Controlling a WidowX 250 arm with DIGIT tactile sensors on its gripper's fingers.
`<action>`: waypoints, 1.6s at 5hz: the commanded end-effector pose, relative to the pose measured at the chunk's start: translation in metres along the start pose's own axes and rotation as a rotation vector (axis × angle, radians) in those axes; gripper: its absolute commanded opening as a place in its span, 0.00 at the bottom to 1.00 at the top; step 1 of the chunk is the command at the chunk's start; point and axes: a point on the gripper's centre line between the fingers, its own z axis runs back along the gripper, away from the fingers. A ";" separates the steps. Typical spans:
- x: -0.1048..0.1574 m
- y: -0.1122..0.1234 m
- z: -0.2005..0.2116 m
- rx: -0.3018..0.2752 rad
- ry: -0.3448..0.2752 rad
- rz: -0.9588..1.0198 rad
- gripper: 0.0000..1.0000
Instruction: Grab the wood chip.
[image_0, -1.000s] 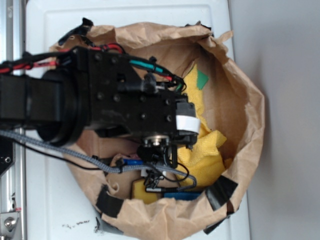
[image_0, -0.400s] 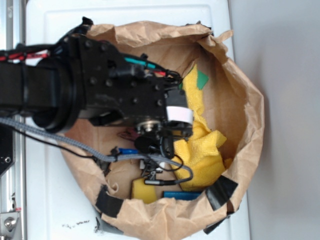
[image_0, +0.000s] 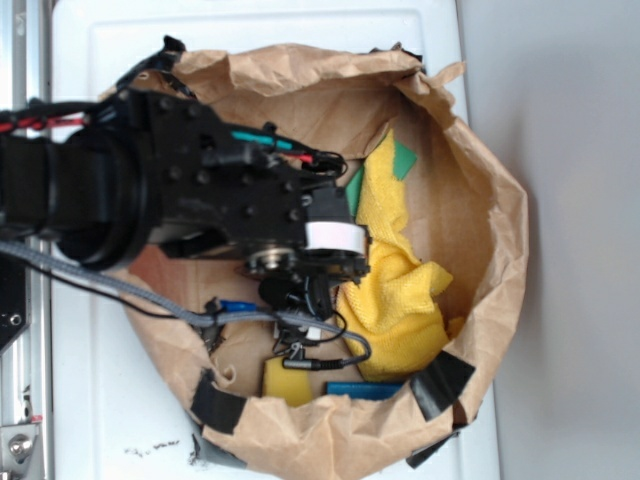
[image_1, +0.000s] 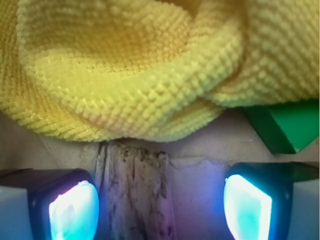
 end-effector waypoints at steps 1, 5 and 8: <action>0.005 -0.003 0.009 -0.036 -0.025 0.000 0.00; 0.003 -0.003 0.063 -0.045 -0.017 0.114 0.00; 0.005 -0.017 0.151 0.113 -0.048 0.325 0.00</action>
